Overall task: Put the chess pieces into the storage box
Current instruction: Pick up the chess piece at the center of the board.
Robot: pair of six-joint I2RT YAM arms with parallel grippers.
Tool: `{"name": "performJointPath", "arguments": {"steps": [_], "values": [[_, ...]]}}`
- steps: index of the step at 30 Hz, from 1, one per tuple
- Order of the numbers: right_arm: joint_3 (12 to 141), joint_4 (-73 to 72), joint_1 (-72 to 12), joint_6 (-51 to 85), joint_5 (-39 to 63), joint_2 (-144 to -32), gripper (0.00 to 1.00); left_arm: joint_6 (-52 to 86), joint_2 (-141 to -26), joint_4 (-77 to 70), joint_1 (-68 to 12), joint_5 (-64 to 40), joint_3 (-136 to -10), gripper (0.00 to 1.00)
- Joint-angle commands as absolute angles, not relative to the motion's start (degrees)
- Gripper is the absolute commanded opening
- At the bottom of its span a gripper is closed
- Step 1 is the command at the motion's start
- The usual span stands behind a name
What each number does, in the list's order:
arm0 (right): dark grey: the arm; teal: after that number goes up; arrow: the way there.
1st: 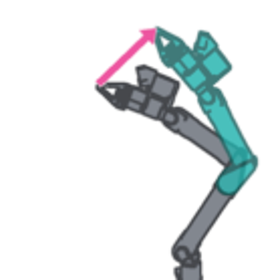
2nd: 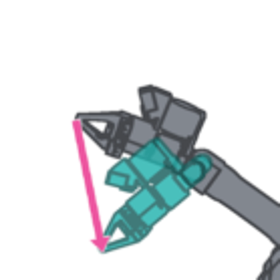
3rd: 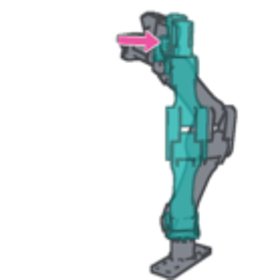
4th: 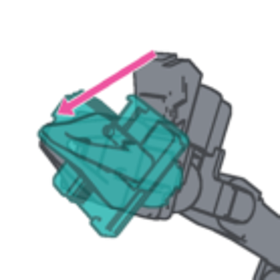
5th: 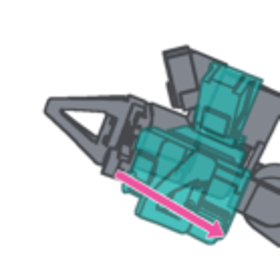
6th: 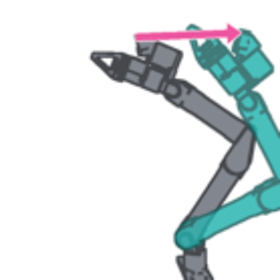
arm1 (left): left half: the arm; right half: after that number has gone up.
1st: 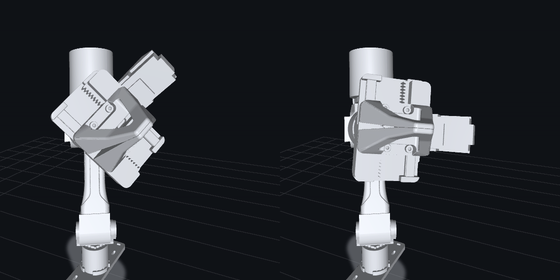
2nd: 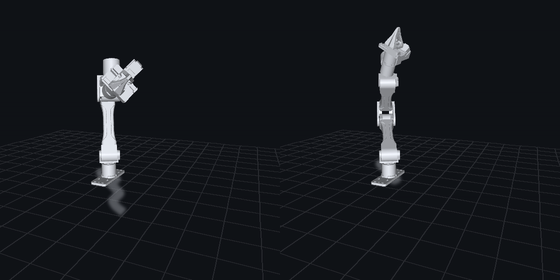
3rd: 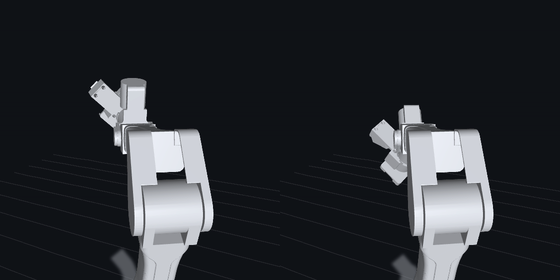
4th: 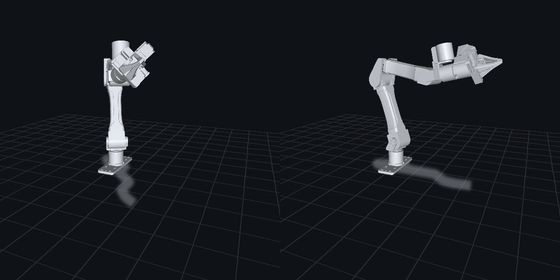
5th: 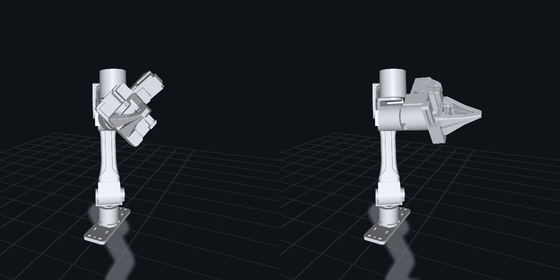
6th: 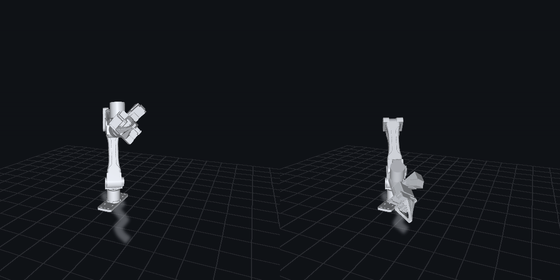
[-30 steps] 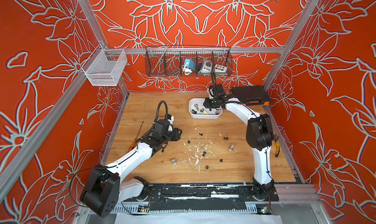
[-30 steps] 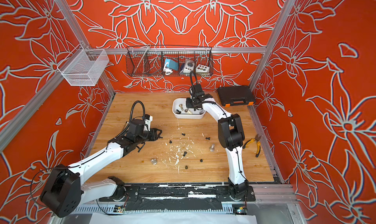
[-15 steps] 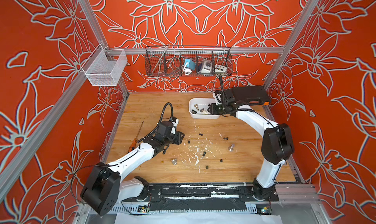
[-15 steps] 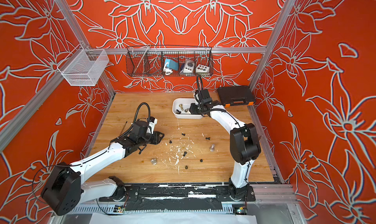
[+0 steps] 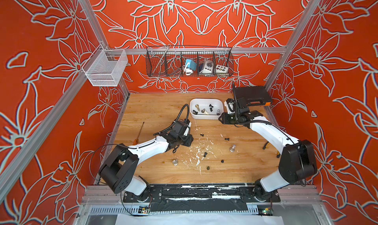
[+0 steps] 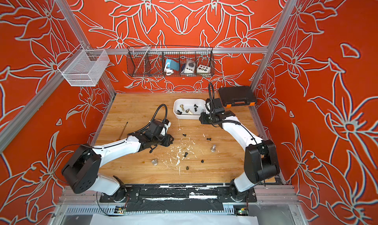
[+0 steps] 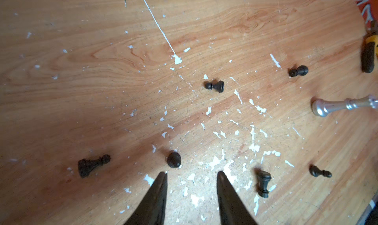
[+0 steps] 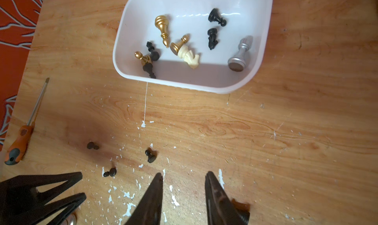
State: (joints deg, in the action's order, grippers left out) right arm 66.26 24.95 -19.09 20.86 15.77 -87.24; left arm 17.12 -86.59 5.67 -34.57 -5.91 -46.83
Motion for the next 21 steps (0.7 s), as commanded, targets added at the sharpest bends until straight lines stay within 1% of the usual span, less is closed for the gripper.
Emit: {"name": "performJointPath", "arguments": {"steps": [1,7,21], "values": [[63.97,26.47,-18.13,19.34,14.09,-84.37,0.37,16.81,-88.77,7.41,-35.31,-4.35,-48.25,0.39],[61.5,26.46,-16.9,19.25,14.05,-82.81,0.38,16.91,-91.68,7.47,-36.31,-3.12,-49.0,0.37],[61.35,26.39,-16.21,19.47,14.51,-82.88,0.38,16.43,-95.42,6.78,-37.27,1.88,-49.69,0.33]]}}
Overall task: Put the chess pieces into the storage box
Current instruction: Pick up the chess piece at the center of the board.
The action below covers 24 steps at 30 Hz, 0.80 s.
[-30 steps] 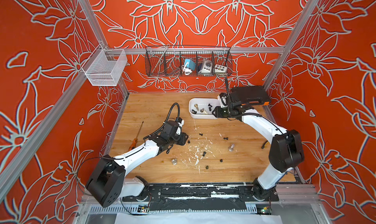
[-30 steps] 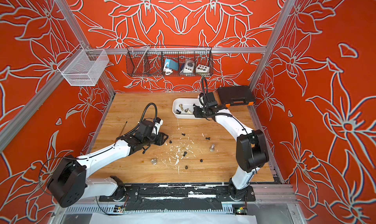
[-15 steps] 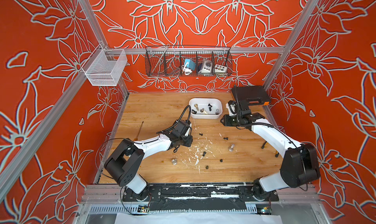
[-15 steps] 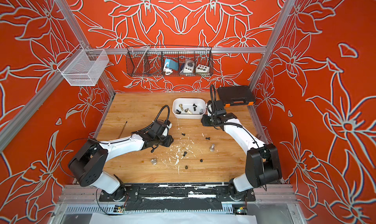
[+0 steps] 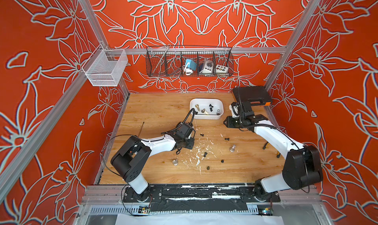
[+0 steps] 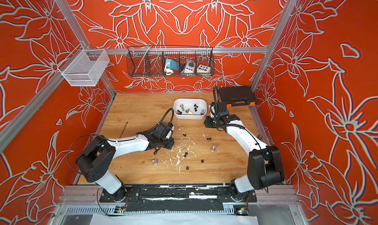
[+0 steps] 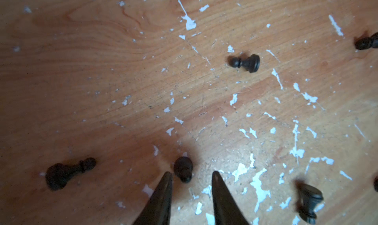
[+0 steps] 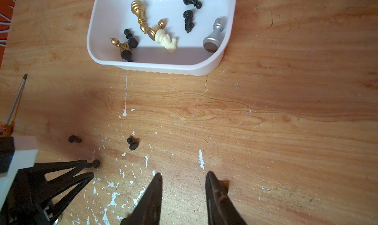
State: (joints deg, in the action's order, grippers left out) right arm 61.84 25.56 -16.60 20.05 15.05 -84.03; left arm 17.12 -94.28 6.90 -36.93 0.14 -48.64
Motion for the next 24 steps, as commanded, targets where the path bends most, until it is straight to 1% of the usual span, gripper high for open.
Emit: {"name": "performJointPath", "arguments": {"steps": [1,24], "values": [[61.43,26.58,-16.17,19.44,14.29,-82.75,0.38,16.54,-95.74,6.39,-37.29,1.8,-49.61,0.33],[61.96,27.72,-16.09,19.34,13.54,-82.42,0.38,15.12,-98.7,5.26,-37.27,2.28,-50.98,0.18]]}}
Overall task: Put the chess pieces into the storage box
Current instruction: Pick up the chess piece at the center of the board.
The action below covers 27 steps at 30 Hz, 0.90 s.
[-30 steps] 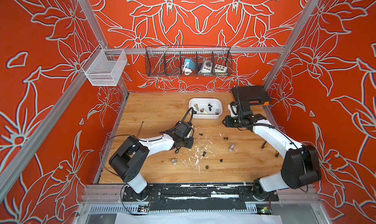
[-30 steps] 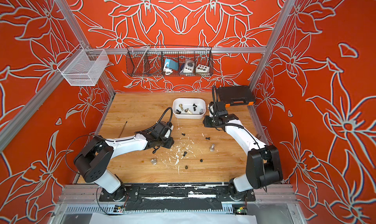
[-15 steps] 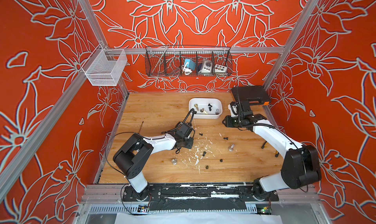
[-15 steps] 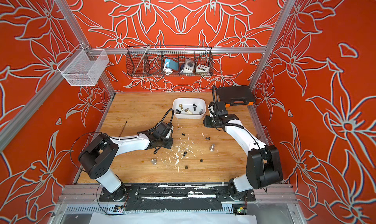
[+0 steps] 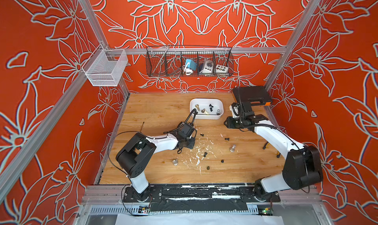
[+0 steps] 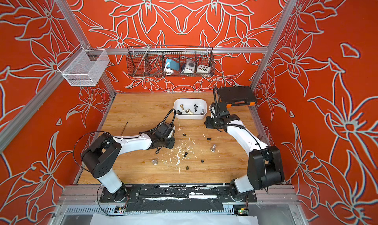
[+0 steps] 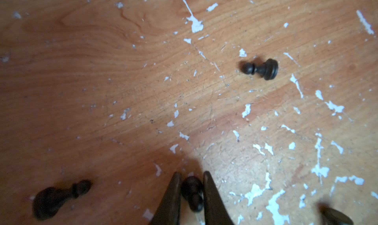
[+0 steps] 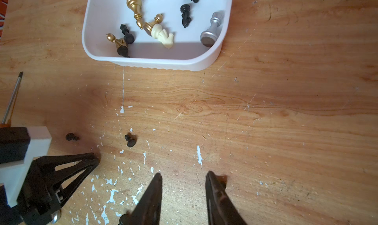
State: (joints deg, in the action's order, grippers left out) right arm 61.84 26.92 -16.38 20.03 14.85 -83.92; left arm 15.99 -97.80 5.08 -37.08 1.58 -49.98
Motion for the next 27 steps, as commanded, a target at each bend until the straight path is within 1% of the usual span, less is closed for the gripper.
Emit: {"name": "performJointPath", "arguments": {"steps": [1,10,17,27], "values": [[61.91,27.69,-16.11,19.34,13.45,-82.35,0.38,15.05,-98.65,5.32,-37.29,2.29,-50.85,0.18],[61.69,27.63,-16.08,19.51,13.45,-82.22,0.38,14.57,-98.34,5.72,-37.33,2.37,-51.04,0.13],[61.47,27.77,-16.05,19.34,13.12,-81.76,0.38,14.29,-97.0,6.68,-37.31,2.11,-52.62,0.12],[61.36,28.37,-15.91,19.07,12.66,-80.67,0.38,12.29,-96.5,8.43,-37.27,2.14,-58.96,0.11]]}}
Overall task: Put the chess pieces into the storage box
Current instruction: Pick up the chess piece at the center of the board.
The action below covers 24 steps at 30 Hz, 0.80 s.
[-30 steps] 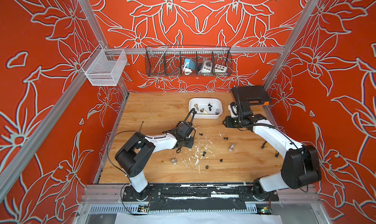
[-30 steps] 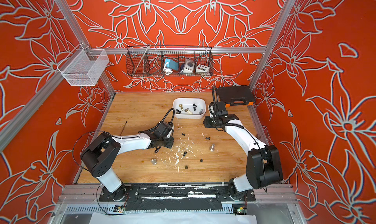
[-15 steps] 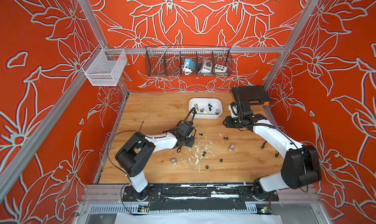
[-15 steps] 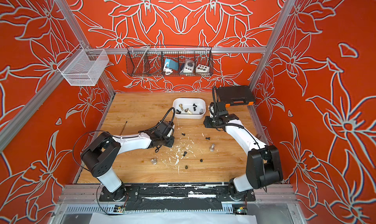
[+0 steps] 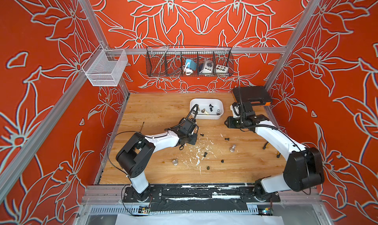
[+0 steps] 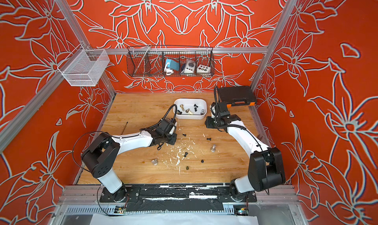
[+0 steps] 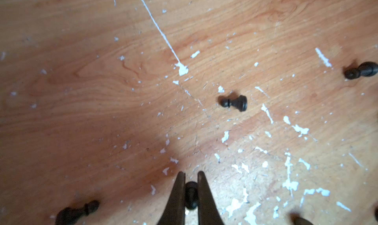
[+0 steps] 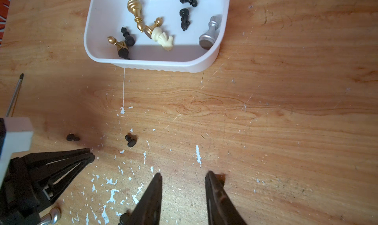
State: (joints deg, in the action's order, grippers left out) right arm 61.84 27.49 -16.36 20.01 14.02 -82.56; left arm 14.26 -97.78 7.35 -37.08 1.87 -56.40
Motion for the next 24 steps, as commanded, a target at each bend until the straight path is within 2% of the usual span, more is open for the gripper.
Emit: {"name": "performJointPath", "arguments": {"steps": [1,11,24], "values": [[61.35,28.47,-15.92,19.07,12.6,-80.43,0.38,11.66,-96.8,8.52,-37.29,2.43,-60.29,0.11],[59.1,30.38,-15.21,18.68,11.44,-76.67,0.38,5.96,-107.52,10.15,-35.66,2.59,-79.42,0.11],[55.59,31.86,-14.72,20.04,11.38,-72.16,0.38,5.27,-129.39,16.61,-31.97,-0.02,-111.62,0.12]]}}
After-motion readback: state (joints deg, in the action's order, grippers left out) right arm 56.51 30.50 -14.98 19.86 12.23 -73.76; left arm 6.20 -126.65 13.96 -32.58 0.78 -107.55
